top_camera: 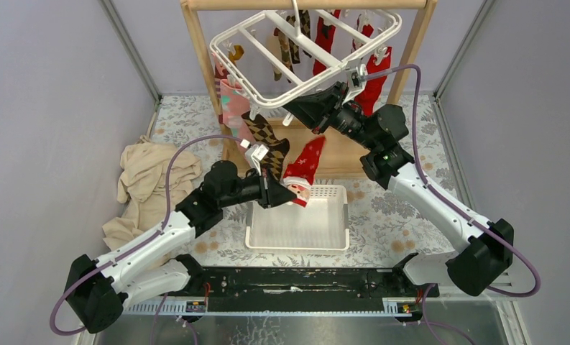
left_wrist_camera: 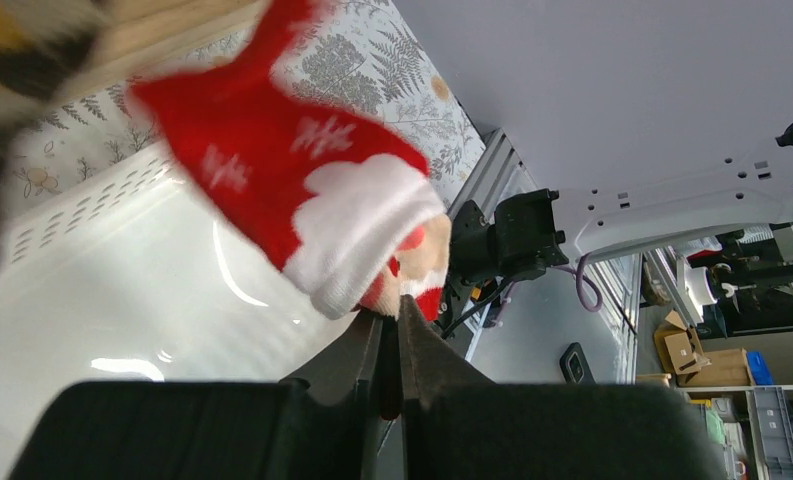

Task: Remove the socks clipped to the hanger
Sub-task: Remove the sock from the hanger, then place the sock in the bin.

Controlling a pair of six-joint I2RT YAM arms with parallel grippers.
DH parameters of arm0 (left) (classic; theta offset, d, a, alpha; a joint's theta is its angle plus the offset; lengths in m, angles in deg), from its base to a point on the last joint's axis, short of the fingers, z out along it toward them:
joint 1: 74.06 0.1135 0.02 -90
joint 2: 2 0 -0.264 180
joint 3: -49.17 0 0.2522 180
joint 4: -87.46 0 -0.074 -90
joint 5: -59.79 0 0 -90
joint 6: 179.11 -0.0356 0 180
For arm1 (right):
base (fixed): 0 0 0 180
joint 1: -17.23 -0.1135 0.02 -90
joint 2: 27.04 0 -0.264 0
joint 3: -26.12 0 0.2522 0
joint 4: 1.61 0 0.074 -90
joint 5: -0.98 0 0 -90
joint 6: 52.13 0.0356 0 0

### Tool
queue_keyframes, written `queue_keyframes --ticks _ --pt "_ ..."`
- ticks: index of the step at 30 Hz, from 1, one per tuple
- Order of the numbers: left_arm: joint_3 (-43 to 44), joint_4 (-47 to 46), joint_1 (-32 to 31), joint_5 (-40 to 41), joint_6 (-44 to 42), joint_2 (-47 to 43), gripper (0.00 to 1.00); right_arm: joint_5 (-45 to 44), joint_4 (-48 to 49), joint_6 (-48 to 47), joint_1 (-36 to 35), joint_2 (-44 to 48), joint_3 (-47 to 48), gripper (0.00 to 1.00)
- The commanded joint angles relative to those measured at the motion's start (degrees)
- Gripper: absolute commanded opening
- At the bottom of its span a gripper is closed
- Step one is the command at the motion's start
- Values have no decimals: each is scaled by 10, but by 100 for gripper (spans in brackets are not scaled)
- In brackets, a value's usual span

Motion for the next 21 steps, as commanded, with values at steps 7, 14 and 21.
queue_keyframes --ticks 7,14,21 --pt "-41 -10 -8 10 14 -37 11 -22 -25 -16 -3 21 -6 72" --pt "-81 -10 -15 45 26 -43 12 -31 -43 -14 -3 46 -81 79" --pt "-123 -10 -16 114 28 -35 23 -47 -35 -22 -3 54 -144 82"
